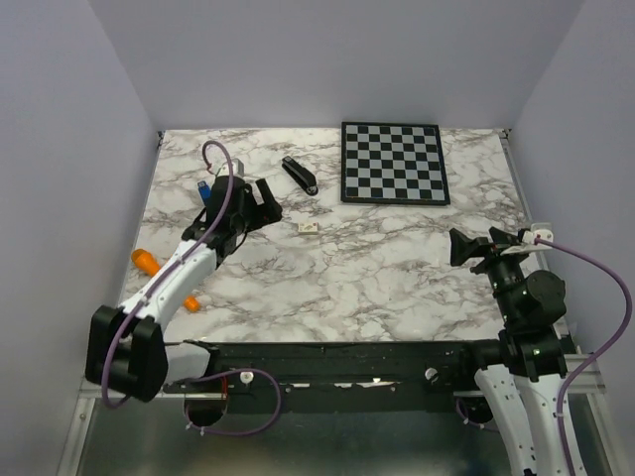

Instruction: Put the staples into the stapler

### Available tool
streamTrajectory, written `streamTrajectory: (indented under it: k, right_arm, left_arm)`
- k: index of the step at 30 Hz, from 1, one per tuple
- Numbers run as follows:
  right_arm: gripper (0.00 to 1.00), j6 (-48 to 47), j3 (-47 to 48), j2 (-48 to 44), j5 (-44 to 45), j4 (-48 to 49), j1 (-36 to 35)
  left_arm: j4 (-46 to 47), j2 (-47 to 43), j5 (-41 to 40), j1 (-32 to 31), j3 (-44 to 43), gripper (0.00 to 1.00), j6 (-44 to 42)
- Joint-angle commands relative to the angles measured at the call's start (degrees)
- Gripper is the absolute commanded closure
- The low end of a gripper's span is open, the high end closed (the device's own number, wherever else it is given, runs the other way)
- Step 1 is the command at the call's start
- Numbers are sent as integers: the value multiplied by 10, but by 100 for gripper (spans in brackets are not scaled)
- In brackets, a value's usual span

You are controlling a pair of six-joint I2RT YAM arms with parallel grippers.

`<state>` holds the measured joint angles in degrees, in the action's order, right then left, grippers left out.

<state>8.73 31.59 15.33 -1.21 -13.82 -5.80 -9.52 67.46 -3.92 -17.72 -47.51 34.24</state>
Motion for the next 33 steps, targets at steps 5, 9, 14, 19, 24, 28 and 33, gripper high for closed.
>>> streamTrajectory:
  k: [5, 9, 14, 19, 24, 28, 33]
  right_arm:
    - [0, -2, -12, -17, 31, 21, -11]
    - [0, 1, -12, -15, 37, 21, -11]
    - [0, 1, -13, -14, 37, 23, -12]
    - [0, 3, -15, -9, 31, 25, -13]
    - [0, 2, -15, -8, 31, 27, -13]
    - [0, 1, -14, -5, 31, 26, -14]
    - [0, 1, -14, -3, 31, 27, -14]
  left_arm:
    - [-37, 196, 105, -7, -127, 9, 52]
    - [-13, 272, 151, -7, -145, 18, 76]
    - [8, 336, 197, -7, -169, 35, 77]
    - [6, 383, 211, -7, -195, 40, 64]
    - [7, 421, 233, -7, -214, 41, 54]
    - [-9, 445, 242, -7, -231, 45, 38]
    - [-29, 464, 250, -8, -245, 55, 7]
